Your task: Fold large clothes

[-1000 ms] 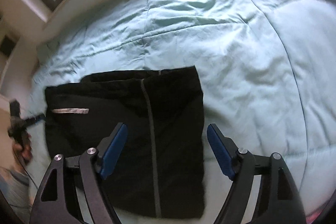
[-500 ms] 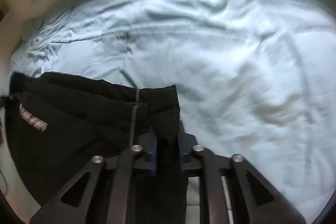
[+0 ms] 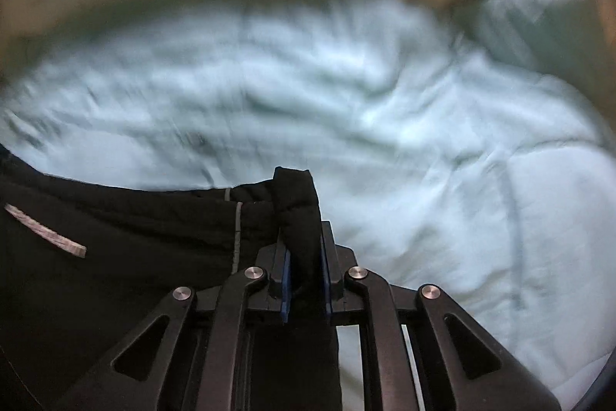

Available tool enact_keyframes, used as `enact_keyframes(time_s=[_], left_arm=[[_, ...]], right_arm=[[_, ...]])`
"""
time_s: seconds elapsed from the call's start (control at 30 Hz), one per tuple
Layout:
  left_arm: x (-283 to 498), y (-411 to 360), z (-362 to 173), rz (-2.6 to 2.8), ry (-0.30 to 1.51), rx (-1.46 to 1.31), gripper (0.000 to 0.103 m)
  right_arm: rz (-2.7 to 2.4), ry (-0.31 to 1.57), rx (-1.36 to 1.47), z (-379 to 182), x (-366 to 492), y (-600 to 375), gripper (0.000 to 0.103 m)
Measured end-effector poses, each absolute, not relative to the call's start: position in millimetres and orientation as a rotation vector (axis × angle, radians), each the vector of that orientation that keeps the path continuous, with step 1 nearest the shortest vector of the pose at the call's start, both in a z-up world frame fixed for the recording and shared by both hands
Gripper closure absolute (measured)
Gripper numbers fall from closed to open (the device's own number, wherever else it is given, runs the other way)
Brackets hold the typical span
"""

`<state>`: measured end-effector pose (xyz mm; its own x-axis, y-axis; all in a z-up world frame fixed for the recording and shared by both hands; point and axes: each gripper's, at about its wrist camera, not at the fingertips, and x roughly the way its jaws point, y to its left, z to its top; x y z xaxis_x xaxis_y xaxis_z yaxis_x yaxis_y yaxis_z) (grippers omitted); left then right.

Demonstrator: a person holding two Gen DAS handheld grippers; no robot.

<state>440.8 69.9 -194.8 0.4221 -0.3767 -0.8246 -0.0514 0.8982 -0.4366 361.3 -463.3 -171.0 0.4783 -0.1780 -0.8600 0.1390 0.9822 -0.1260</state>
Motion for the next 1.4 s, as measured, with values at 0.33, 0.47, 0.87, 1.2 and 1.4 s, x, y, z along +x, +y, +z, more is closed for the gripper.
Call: enact_keyframes(time_s=[0.33, 0.47, 0.87, 1.2, 1.4], left_arm=[[453, 92, -244, -0.314, 1.259, -0.679, 0.078], [430, 132, -214, -0.377, 1.156, -0.906, 0.051], [296, 58, -176, -0.261, 1.164, -0.505, 0.044], [319, 50, -188, -0.183, 1.183, -0.501, 0.044], [383, 32, -161, -0.182, 1.108, -0.406, 0.044]], right_arm=[[-0.217, 1.178, -0.051, -227, 366, -473, 0.053], [-0.124, 1.133, 0.178, -192, 336, -495, 0.053], [0.08, 1.143, 0.117, -169, 222, -377, 0.028], [0.093, 1.217, 0.159, -199, 238, -366, 0.036], [0.003, 1.078, 0.195, -167, 297, -397, 0.036]])
